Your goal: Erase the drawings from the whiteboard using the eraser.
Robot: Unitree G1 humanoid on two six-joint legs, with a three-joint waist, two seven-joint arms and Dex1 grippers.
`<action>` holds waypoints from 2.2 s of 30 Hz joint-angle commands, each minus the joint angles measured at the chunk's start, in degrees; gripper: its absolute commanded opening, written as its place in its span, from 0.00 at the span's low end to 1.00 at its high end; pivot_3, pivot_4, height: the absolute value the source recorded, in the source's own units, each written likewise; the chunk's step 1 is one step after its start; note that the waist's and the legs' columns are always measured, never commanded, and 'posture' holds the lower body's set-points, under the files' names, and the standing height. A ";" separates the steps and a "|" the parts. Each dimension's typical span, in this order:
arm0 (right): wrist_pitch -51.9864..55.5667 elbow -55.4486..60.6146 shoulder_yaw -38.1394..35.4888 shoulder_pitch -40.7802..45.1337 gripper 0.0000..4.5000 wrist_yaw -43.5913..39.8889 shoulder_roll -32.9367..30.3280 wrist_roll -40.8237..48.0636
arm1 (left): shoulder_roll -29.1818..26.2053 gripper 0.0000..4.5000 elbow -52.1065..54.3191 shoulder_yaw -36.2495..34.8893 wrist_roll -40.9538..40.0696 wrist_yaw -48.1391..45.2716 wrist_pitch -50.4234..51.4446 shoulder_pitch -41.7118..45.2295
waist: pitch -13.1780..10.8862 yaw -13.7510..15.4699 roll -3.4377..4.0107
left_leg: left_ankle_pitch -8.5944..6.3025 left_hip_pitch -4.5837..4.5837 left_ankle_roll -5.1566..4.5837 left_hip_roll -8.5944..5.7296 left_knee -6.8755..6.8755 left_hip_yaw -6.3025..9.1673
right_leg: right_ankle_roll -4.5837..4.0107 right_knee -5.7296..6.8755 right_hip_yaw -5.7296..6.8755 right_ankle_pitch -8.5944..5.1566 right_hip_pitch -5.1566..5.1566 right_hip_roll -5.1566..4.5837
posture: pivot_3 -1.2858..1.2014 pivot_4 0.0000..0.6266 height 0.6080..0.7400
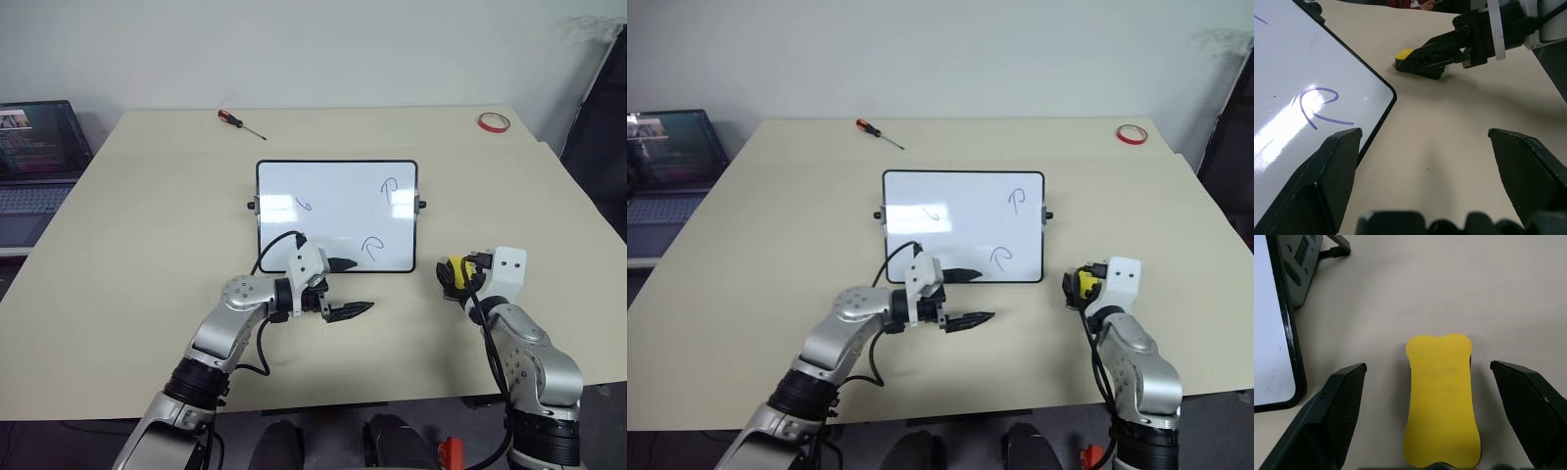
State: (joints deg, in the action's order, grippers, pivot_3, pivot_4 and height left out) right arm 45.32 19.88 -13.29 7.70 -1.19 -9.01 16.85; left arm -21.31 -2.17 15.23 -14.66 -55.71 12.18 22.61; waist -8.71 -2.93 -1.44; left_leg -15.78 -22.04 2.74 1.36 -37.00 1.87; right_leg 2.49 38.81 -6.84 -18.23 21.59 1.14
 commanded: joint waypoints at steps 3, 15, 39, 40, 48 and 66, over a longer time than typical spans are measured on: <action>-1.67 1.50 -0.82 -0.20 0.72 0.40 -0.70 -0.82 | 0.07 1.00 1.65 -0.94 -0.50 -0.23 -0.35 0.74 | 0.00 0.00 0.00 | 0.00 0.00 0.00 0.00 0.00 0.01 | 0.00 0.00 0.00 0.00 0.00 0.00 | 0.52 0.24 1.00; -2.25 1.21 -1.08 0.01 0.21 0.81 -0.79 -1.09 | 0.34 1.00 0.77 -0.93 -0.38 -0.40 -0.65 1.53 | 0.00 -0.03 0.00 | 0.00 0.00 0.00 0.00 0.00 0.00 | 0.00 0.00 0.00 0.00 0.00 0.00 | 0.52 0.24 1.00; -17.07 4.13 6.59 6.76 0.21 -3.07 -4.66 -8.24 | 11.56 1.00 8.91 -7.47 6.82 31.32 1.17 -4.97 | 0.00 0.05 -0.01 | 0.00 -0.02 0.00 -0.03 -0.02 0.00 | 0.01 0.04 0.00 0.00 0.03 -0.15 | 0.52 0.24 1.00; -17.42 2.82 6.99 7.79 0.21 -3.27 -4.52 -8.36 | 11.79 1.00 8.69 -7.41 6.98 31.58 1.01 -4.90 | 0.00 0.08 -0.01 | 0.00 -0.02 0.01 -0.03 -0.02 -0.01 | 0.01 0.03 0.00 0.00 0.03 -0.15 | 0.52 0.24 1.00; -23.42 -11.45 10.83 19.87 0.21 -4.91 -1.68 -10.00 | 12.43 1.00 5.73 -7.80 7.84 31.86 -1.56 -2.81 | -0.01 -0.13 0.00 | 0.00 0.00 0.01 0.01 -0.02 -0.04 | 0.00 0.08 -0.02 0.01 0.05 -0.15 | 0.52 0.24 1.00; -32.98 -28.95 13.42 29.17 0.21 -7.76 1.92 -11.89 | 12.61 1.00 5.88 -7.85 8.29 31.74 -2.11 -3.28 | 0.00 -0.14 0.00 | 0.00 -0.07 0.00 0.04 -0.03 -0.04 | -0.01 0.14 0.00 0.02 0.14 -0.23 | 0.52 0.24 1.00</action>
State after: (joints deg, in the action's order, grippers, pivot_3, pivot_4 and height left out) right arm 13.43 -9.91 0.04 35.33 -8.69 -7.27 5.47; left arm -8.83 1.67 7.36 -6.38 -24.25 10.73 19.02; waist -8.71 -3.07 -1.44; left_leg -15.78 -22.11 2.75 1.40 -37.04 1.83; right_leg 2.48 38.95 -6.84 -18.21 21.72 0.90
